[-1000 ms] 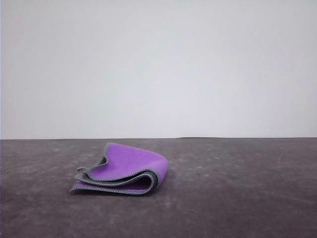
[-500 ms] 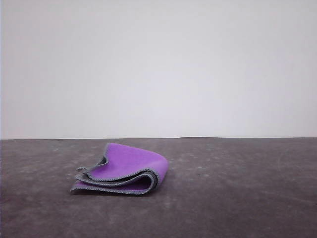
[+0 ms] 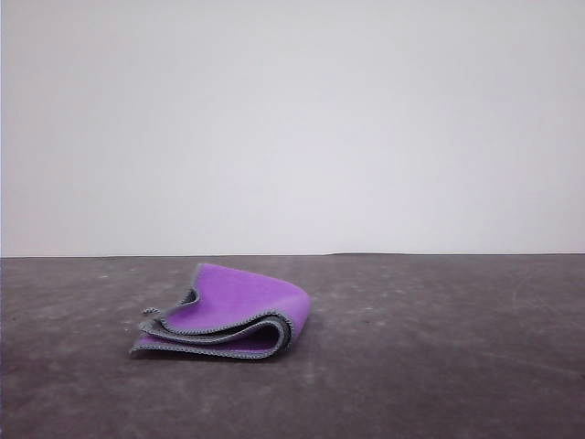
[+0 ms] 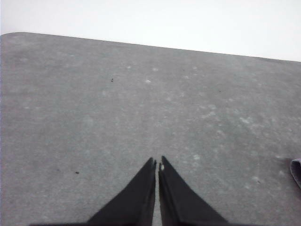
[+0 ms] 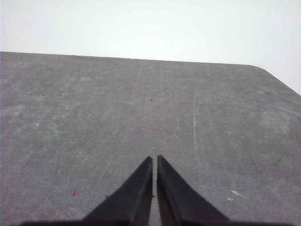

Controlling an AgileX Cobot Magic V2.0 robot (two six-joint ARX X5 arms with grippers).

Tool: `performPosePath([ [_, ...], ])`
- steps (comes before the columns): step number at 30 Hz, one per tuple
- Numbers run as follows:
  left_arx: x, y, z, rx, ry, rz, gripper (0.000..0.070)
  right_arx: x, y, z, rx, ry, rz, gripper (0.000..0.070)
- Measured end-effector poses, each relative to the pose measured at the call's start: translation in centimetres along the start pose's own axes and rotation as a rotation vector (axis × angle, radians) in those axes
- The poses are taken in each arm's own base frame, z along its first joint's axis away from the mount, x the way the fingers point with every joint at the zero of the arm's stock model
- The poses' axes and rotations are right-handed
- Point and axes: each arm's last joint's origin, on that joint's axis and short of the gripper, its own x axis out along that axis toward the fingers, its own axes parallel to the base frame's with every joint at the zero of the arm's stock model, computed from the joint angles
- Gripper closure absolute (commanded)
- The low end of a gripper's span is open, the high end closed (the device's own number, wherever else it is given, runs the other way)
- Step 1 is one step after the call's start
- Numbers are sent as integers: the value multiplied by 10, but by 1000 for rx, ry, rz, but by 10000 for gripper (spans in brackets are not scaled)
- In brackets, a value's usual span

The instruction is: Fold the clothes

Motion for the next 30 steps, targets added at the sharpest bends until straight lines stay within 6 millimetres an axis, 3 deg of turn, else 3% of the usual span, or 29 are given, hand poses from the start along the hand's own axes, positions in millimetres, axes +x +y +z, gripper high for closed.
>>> performPosePath([
  [30,0,0,0,0,0,0,700,0,0,0,0,0,0,685],
])
